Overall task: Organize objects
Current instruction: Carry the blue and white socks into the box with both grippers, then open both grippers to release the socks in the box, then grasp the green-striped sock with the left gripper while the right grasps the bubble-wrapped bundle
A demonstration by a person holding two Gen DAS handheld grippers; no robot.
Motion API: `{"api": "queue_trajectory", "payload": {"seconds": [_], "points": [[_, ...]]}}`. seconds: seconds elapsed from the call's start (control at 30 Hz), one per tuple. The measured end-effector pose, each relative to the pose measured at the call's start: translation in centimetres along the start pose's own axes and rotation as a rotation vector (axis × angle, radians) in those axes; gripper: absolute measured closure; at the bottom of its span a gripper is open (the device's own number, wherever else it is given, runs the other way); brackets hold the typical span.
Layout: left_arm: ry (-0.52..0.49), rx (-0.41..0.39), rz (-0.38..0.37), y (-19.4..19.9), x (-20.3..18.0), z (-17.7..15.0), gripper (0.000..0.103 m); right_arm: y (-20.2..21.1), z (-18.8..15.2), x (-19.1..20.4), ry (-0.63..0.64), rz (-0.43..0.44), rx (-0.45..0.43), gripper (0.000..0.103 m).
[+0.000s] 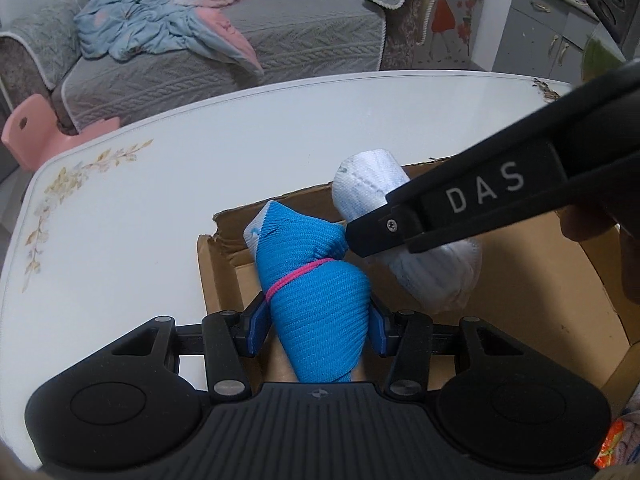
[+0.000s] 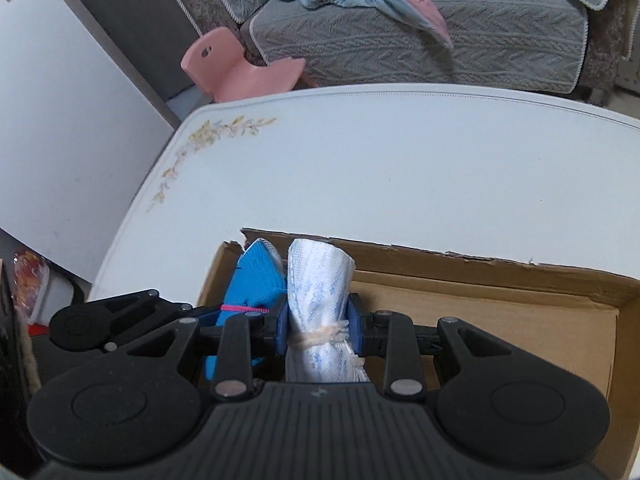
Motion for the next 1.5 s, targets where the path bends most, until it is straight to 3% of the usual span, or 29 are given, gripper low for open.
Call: {"api": "queue_trajectory", "payload": {"seconds": [0.23, 0.4, 0.47, 0.83, 1.3, 1.5], "points": [[-0.01, -0.005, 0.009, -0.1, -0.3, -0.1, 0.044, -1.7, 0.1, -0.7, -0.023, -0.018, 0.022, 0.076], [-0.019, -0.009, -0.008, -0.1, -0.6, -0.1, 0.025, -1.9, 0.0, -1.0, -0.048, -0.031, 0.028, 0.067], [-0.023, -0.011, -0.004, 0.0, -0.8, -0.2, 0.025, -2.0, -0.1, -1.0, -0.05, -0.027, 0.033, 0.061], [-0.015, -0.036, -0.025, 2.6, -1.3, 0.6, 0.018, 0.7, -0.1, -1.2, -0.05, -0.031, 0.0, 0.053], [0.014, -0.063, -0.03, 11.4, -2.2, -0.6, 0.016, 7.5, -3.4, -1.8, -0.088, -0.013, -0.049, 0.044], [-0.038, -0.056, -0.011, 15.5, -3.0, -2.7, 0.01, 11.4, -5.7, -0.9, -0.065, 0.008, -0.083, 0.037]]}}
Point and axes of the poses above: each gripper's, at about its wrist camera, not at the fingertips, and y roughly against the way its jaws point, x to its left, z to its top, the point moved 2 cm from there along -y, roughly the way its jaws point, and after that the axes turned 10 degrees about -z, right-handed, at the moved point
